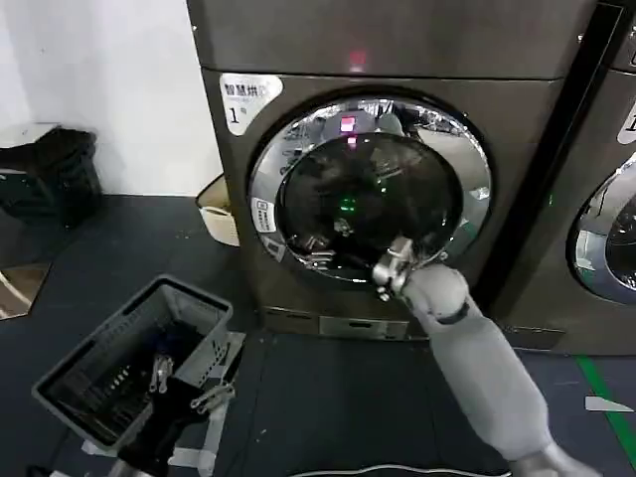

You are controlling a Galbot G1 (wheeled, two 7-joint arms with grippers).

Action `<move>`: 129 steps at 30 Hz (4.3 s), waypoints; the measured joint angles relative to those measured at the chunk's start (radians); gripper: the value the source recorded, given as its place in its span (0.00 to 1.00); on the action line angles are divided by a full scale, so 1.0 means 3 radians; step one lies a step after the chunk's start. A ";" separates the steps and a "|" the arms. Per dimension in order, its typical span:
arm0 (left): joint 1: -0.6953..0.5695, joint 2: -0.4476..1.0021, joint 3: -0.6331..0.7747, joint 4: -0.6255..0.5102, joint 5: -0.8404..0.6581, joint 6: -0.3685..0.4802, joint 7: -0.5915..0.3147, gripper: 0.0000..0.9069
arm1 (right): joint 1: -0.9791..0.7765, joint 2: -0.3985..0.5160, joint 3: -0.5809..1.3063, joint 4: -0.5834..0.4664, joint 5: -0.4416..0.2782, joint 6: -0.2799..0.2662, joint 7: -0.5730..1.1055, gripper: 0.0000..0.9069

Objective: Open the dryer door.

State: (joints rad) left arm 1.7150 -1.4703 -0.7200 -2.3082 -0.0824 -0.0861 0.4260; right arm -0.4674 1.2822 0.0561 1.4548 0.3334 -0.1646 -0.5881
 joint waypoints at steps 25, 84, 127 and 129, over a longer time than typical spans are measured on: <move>-0.0073 0.0055 0.0007 -0.0004 -0.0036 0.0149 -0.0112 1.00 | 0.0365 0.0351 -0.0183 -0.0634 -0.0017 -0.0075 -0.0132 1.00; -0.2218 0.2551 0.0989 0.2161 -0.2786 -0.0011 -0.0163 1.00 | -0.1050 -0.1092 0.0792 0.0768 0.0572 0.0263 -0.2914 1.00; -0.4229 0.1688 0.3889 0.2195 -0.2756 -0.0121 0.0298 1.00 | -0.2859 -0.0812 0.5326 0.0984 0.0708 0.0163 0.0363 1.00; -0.4302 0.1621 0.3992 0.2216 -0.2753 -0.0120 0.0281 1.00 | -0.2912 -0.0812 0.5499 0.0974 0.0586 0.0157 0.0601 1.00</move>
State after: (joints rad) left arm 0.4244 -0.9840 0.4776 -1.6433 -0.9082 -0.1220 0.5103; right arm -1.3411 1.0386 1.7057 1.7470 0.5091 -0.1175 -0.4077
